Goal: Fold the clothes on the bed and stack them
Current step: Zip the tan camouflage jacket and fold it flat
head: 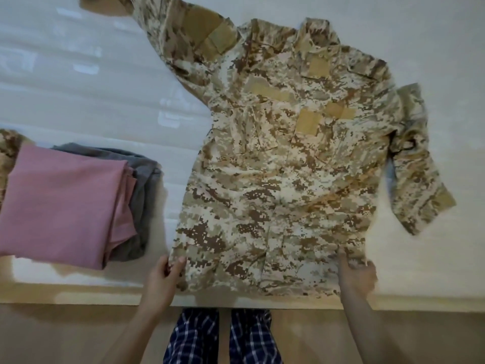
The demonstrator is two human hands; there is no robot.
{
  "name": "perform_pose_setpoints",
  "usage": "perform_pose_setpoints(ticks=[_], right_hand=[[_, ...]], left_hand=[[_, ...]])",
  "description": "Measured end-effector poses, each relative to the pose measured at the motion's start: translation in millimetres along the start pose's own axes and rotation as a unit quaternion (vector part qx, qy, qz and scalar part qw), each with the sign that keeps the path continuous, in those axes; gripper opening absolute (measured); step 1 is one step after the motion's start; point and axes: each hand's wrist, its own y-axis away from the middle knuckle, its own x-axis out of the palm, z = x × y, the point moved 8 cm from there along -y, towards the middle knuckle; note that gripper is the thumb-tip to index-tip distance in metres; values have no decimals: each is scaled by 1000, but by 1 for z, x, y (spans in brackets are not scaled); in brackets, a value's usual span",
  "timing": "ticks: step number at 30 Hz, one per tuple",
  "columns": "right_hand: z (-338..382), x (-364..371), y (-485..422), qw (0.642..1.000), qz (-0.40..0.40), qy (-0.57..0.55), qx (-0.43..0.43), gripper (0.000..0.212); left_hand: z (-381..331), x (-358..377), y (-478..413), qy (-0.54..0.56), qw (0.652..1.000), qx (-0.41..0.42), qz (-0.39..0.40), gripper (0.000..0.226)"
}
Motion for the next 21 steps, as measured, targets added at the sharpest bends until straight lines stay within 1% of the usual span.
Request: perform_pose_setpoints(ticks=[1, 3, 4, 5, 6, 8, 9, 10, 11, 12, 13, 14, 15, 17, 19, 21], right_hand=[[-15, -1, -2, 1000, 10, 4, 22, 68], [-18, 2, -9, 997, 49, 17, -56, 38], [-17, 3, -12, 993, 60, 37, -95, 27], [-16, 2, -15, 989, 63, 52, -120, 25], [-17, -1, -17, 988, 67, 56, -125, 25], [-21, -5, -19, 991, 68, 69, -93, 26], [-19, -8, -21, 992, 46, 88, -79, 30], [-8, -14, -22, 991, 10, 101, -85, 36], [11, -21, -19, 988, -32, 98, -117, 42], [40, -25, -13, 978, -66, 87, -179, 45], [74, -26, -4, 961, -80, 77, -255, 45], [109, -21, 6, 938, -74, 73, -329, 45], [144, -12, 16, 913, -59, 81, -395, 45], [211, 12, 31, 861, -20, 114, -496, 46], [278, 29, 39, 812, -2, 126, -570, 44], [341, 38, 37, 782, -2, 135, -608, 43]], left_hand=[[1, -1, 0, -3, 1000, -5, -18, 21], [2, -3, 1, -14, 998, -16, -52, 17], [2, -3, 1, -30, 997, -23, -62, 17], [2, -1, 2, -54, 996, -30, -70, 18], [1, 1, 4, -86, 993, -41, -76, 21], [-7, 0, 9, -160, 980, -60, -107, 26], [-16, -2, 12, -193, 970, -57, -136, 27], [-30, -3, 14, -222, 960, -36, -168, 33], [-49, 0, 17, -248, 949, 6, -193, 42], [-72, 8, 19, -267, 939, 66, -206, 52], [-98, 22, 20, -283, 927, 133, -205, 58], [-123, 39, 19, -298, 916, 192, -186, 60], [-147, 59, 16, -312, 906, 237, -161, 60], [-189, 92, 2, -315, 889, 305, -130, 59], [-226, 105, -21, -291, 884, 339, -133, 55], [-248, 91, -50, -254, 891, 334, -175, 49]])
